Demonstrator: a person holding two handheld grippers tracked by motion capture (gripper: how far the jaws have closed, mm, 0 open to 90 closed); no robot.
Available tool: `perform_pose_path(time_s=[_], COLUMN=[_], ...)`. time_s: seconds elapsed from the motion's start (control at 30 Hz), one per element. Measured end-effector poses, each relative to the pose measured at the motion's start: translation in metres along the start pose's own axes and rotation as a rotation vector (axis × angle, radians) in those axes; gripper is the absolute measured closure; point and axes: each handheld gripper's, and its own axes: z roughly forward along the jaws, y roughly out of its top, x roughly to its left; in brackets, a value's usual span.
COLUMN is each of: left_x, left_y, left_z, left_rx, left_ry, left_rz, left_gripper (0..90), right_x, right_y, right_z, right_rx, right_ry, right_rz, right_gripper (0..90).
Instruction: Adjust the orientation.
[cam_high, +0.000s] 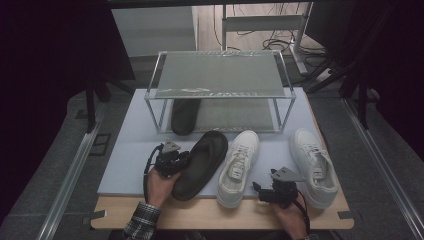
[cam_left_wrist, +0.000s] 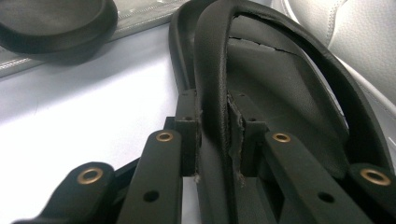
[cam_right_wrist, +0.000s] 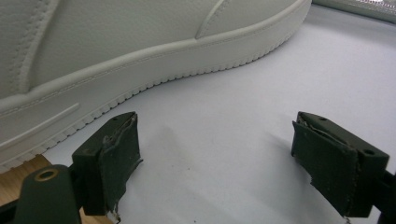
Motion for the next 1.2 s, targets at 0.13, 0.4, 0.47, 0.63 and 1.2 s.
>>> perform_pose_path(time_s=[0.13,0.4,0.47,0.63,1.2], left_x=[-0.001,0.001,0.002,0.003,0.010], left_y=[0.003,0.006,0.006,0.010,0.033], left_z=[0.003,0.000,-0.002,-0.007,0.004], left_rx=[0.007,0.005,0.001,-0.014,-0.059], left_ry=[0.009,0.031,0.034,0.042,0.071], left_rz=[-0.001,-0.011,-0.011,-0.017,-0.072], left_gripper=[77.1,80.8,80.8,80.9,80.7], right_x=[0.000,0.000,0.000,0.000,0.000], right_y=[0.000,0.000,0.000,0.000,0.000], right_z=[0.000,0.000,0.000,0.000,0.000], right_rx=[0.000,0.000,0.000,0.000,0.000], right_ry=[0.000,0.000,0.000,0.000,0.000], right_rz=[0.000,0.000,0.000,0.000,0.001], right_gripper=[15.6,15.7,15.7,15.7,15.6])
